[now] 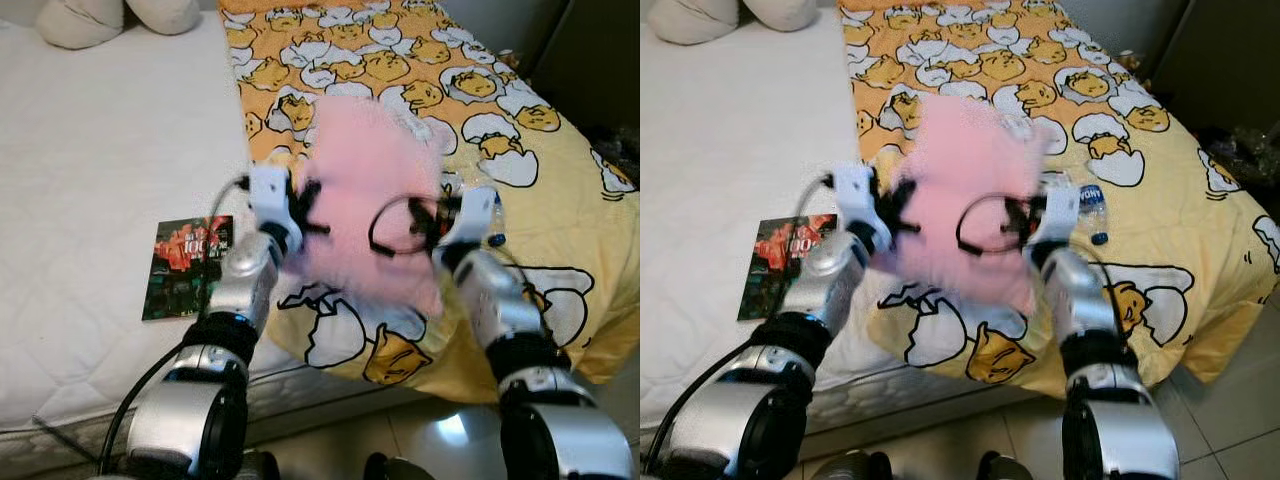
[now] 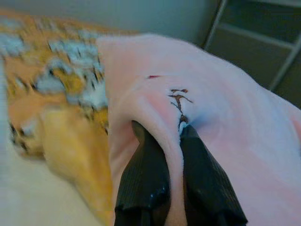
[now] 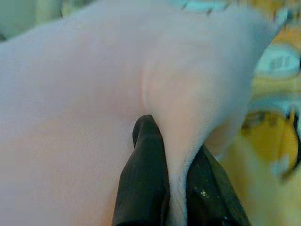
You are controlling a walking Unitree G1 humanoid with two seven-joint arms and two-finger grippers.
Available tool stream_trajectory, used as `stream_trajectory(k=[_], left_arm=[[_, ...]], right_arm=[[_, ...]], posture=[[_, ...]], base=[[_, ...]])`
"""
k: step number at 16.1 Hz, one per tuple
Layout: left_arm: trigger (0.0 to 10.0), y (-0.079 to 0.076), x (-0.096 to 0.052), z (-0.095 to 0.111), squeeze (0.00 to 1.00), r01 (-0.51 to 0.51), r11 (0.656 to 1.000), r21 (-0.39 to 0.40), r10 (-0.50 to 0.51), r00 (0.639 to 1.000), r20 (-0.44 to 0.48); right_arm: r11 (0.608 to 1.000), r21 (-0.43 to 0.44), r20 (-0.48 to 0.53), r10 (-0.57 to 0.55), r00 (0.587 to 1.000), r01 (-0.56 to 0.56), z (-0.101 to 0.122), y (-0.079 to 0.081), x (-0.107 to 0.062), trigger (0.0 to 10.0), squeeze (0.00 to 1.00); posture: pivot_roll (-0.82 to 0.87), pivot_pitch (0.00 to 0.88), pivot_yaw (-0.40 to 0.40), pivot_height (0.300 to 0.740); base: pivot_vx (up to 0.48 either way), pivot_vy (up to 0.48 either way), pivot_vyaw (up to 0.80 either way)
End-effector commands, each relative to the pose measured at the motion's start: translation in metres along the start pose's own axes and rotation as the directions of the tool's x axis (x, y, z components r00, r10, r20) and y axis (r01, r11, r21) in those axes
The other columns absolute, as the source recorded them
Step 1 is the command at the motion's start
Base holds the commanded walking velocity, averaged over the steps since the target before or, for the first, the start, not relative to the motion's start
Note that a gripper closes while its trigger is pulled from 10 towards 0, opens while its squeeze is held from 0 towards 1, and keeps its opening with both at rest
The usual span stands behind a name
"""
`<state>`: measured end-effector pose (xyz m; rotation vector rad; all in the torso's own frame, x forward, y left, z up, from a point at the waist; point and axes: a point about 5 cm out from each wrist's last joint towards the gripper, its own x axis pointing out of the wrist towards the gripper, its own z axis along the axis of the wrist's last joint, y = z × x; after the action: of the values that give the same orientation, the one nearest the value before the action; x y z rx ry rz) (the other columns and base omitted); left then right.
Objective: Clean up the room
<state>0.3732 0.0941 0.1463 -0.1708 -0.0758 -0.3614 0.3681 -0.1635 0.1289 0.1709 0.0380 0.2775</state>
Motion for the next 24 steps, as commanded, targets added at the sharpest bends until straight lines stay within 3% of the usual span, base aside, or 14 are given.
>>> stream_trajectory(k=[1,4,7,13,18,24], left_arm=[[0.0,0.025,-0.006,0.027,0.00,-0.133,0.990,0.040,0.126,0.984,0.128],[0.0,0.033,-0.019,0.028,0.00,-0.219,0.975,0.035,0.211,0.966,0.146],[0.0,0.024,-0.023,0.018,0.00,-0.202,0.976,0.076,0.193,0.975,0.110],[0.0,0.017,-0.026,0.003,0.00,-0.167,0.972,0.164,0.162,0.986,0.042],[0.0,0.029,-0.031,-0.009,0.00,-0.233,0.959,0.163,0.240,0.970,-0.025],[0.0,0.030,-0.030,-0.009,0.00,-0.254,0.955,0.156,0.261,0.965,-0.029]], right_arm=[[0.994,-0.048,0.086,-0.092,0.992,0.096,0.020,-0.022,-0.006,0.0,0.00],[0.993,-0.043,0.091,-0.109,0.990,0.113,0.015,-0.023,-0.010,0.0,0.00],[0.994,-0.055,0.064,-0.093,0.994,0.097,0.001,-0.015,-0.013,0.0,0.00],[0.995,-0.060,0.034,-0.072,0.997,0.074,-0.008,-0.012,-0.014,0.0,0.00],[0.997,-0.064,0.003,-0.034,0.999,0.034,-0.016,-0.006,-0.014,0.0,0.00],[0.997,-0.080,0.002,-0.003,1.000,0.003,-0.015,0.000,-0.010,0.0,0.00]], posture=[[0.01,0.000,-0.031,0.740],[0.00,0.000,-0.013,0.740],[-0.01,0.000,-0.001,0.740],[-0.01,0.000,-0.003,0.740],[0.00,0.000,-0.014,0.740],[0.02,0.000,-0.032,0.740]], base=[[0.000,0.000,0.00],[0.000,0.000,0.65],[0.000,0.000,0.63],[0.000,0.000,0.55],[0.000,0.432,0.19],[0.000,0.474,0.36]])
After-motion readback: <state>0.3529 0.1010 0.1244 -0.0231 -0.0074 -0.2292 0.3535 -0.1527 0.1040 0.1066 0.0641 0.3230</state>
